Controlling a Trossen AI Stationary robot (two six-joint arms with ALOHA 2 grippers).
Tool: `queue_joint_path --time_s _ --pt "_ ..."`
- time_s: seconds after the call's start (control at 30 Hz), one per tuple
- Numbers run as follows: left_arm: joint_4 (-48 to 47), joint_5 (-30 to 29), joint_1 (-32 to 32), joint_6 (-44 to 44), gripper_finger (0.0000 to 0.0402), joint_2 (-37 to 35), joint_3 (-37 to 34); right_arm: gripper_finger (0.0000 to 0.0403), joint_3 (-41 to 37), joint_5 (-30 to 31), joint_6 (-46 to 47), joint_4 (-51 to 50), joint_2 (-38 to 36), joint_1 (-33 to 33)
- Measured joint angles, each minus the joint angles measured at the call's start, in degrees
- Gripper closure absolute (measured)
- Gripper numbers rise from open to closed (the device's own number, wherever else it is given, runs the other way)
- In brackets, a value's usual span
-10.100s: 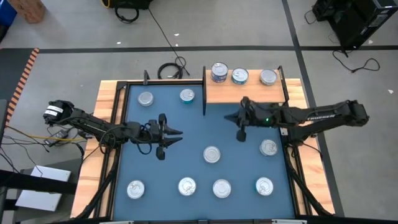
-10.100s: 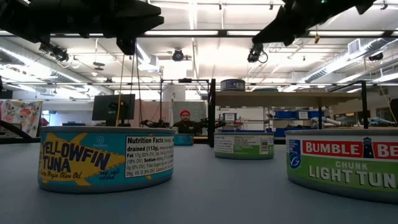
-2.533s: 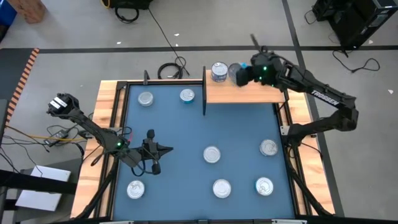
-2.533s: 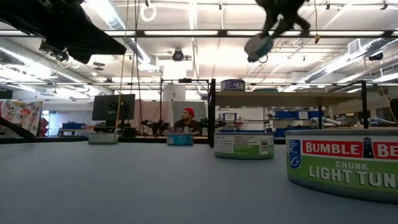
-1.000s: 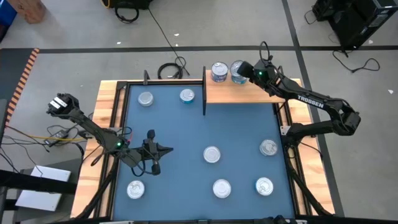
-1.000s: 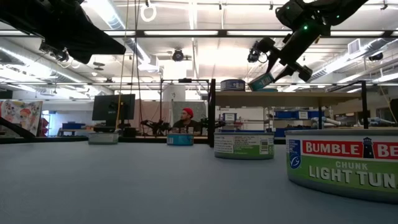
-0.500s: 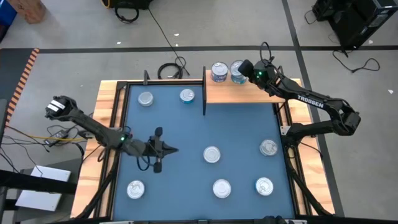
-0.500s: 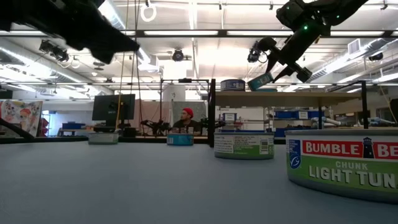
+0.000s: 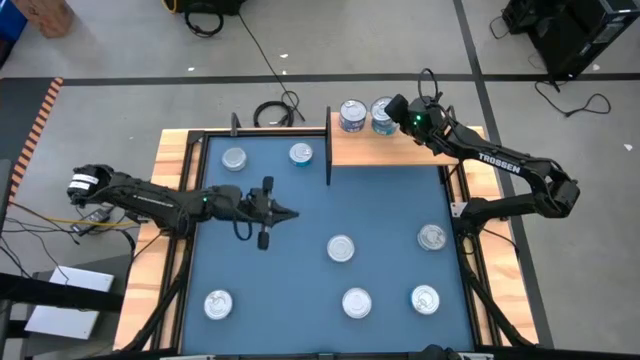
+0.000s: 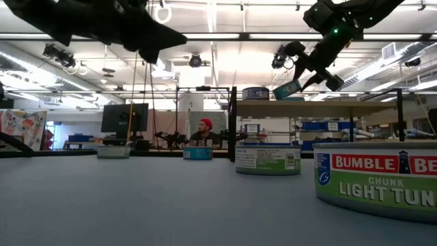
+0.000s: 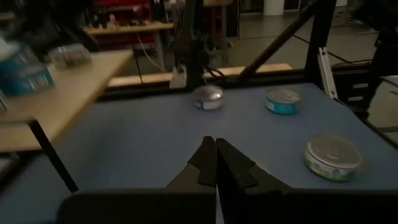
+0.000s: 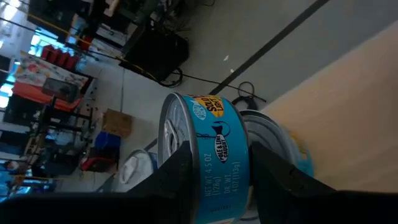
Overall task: Stack canned seafood by type on shelf
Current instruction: Stack the center light blue tuna can on top of the light blue tuna can on the shelf
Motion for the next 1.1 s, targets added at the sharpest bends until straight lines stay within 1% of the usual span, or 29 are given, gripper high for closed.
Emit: queue_joint_path --time_s 0.23,0.5,0.87,1.1 --pt "0.32 -0.48 0.48 2.91 0.0401 0.0 0.98 0.0281 -2.22 1.18 3.56 1.24 -0.12 0.0" --pt "-0.23 -0.62 0.46 2.77 0.04 0.0 0.98 0.0275 -2.99 1.19 3.31 3.0 -0.11 0.0" --pt "-0.02 -0.72 0.46 2.54 0.04 0.0 0.99 0.0215 -3.27 0.55 1.49 2.18 0.15 0.22" --pt "-0.08 -0.72 0.46 2.49 0.04 0.0 0.98 0.0192 -3.27 0.56 0.68 2.22 0.07 0.22"
